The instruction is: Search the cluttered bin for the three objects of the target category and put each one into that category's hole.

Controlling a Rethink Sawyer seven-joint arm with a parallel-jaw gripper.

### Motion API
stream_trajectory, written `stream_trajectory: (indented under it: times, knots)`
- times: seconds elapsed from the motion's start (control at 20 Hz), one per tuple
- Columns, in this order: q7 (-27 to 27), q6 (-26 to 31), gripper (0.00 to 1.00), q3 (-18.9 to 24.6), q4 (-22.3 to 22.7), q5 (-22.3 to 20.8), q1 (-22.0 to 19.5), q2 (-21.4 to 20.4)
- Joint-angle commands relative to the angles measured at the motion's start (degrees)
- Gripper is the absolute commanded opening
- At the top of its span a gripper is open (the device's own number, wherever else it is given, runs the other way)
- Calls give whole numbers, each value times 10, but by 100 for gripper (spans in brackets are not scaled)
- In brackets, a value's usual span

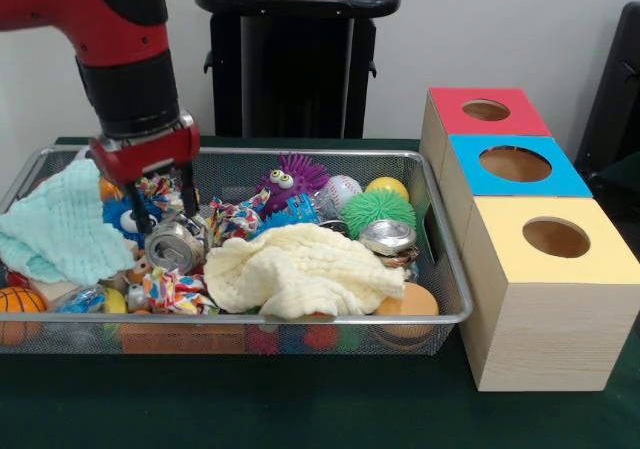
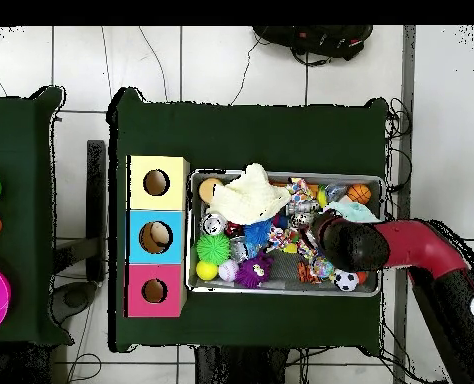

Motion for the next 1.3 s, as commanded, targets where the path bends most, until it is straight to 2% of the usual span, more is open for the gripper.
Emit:
stream_trajectory:
  times: [0.05, 0.25, 0.45, 0.5, 0.65, 0.75, 0.9, 1.05, 1.3]
  knots:
    - [-186, 26, 100, 12, 91, -41, -49, -109]
    - [-190, 14, 100, 27, 110, -49, -61, -131]
    - [-153, -40, 100, 32, 136, -72, -71, -129]
    - [-133, -64, 100, 29, 136, -89, -64, -115]
    - [-49, -130, 100, -16, 119, -159, -19, -51]
    - [10, -181, 100, -44, 121, -197, 2, -31]
    - [54, -215, 100, -72, 116, -218, 33, -12]
    - [50, -234, 100, -85, 98, -220, 45, 11]
    - [6, -243, 100, -89, 70, -206, 33, 53]
